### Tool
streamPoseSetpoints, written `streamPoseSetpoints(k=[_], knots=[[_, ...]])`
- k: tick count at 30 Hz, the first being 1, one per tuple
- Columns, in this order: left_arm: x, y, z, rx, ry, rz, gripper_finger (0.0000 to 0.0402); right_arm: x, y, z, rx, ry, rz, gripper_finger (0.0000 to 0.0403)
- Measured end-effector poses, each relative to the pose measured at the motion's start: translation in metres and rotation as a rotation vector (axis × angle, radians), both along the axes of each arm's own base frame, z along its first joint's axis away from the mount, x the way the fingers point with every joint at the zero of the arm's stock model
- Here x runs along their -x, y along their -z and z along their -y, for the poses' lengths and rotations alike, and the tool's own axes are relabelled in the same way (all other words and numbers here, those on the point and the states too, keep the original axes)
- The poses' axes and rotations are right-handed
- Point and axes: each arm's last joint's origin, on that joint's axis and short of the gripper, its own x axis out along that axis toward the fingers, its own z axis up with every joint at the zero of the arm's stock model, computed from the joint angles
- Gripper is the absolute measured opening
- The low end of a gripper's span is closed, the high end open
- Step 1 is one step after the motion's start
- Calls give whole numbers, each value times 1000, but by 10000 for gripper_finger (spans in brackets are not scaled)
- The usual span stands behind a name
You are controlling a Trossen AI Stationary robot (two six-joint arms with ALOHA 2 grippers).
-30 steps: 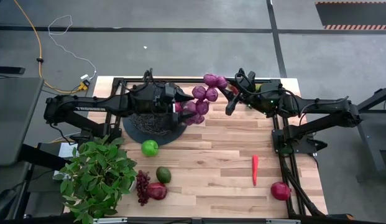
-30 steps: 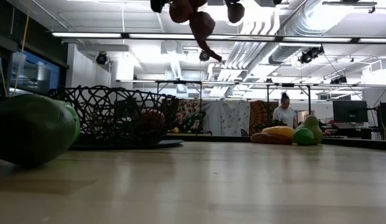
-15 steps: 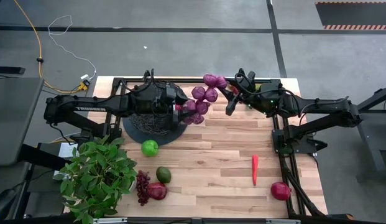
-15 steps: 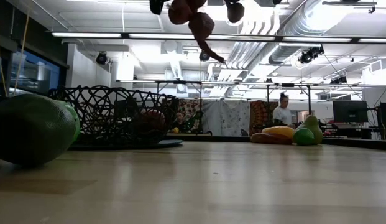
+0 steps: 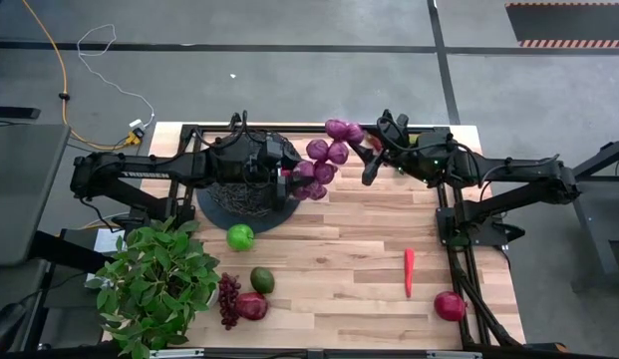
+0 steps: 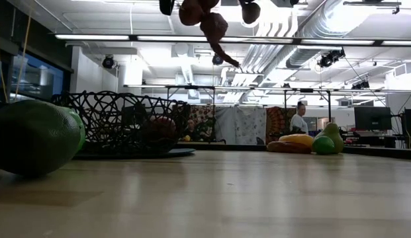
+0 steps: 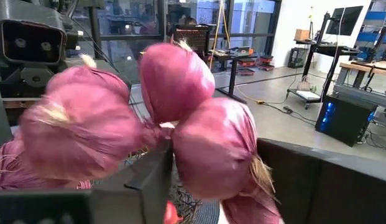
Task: Build produce basket
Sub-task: Put the purple garlic into the wire basket
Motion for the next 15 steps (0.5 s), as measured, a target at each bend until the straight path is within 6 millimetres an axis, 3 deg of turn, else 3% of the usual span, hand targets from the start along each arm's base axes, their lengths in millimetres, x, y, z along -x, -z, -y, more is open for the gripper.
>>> streamPoseSetpoints(k=[7,15], knots=[[0,0,0,-9,1,-2,177,4,-13,1,-6,56,4,296],[14,-8,-6,-86,-81,-13,179,23,-42,1,79,99,-77,316]])
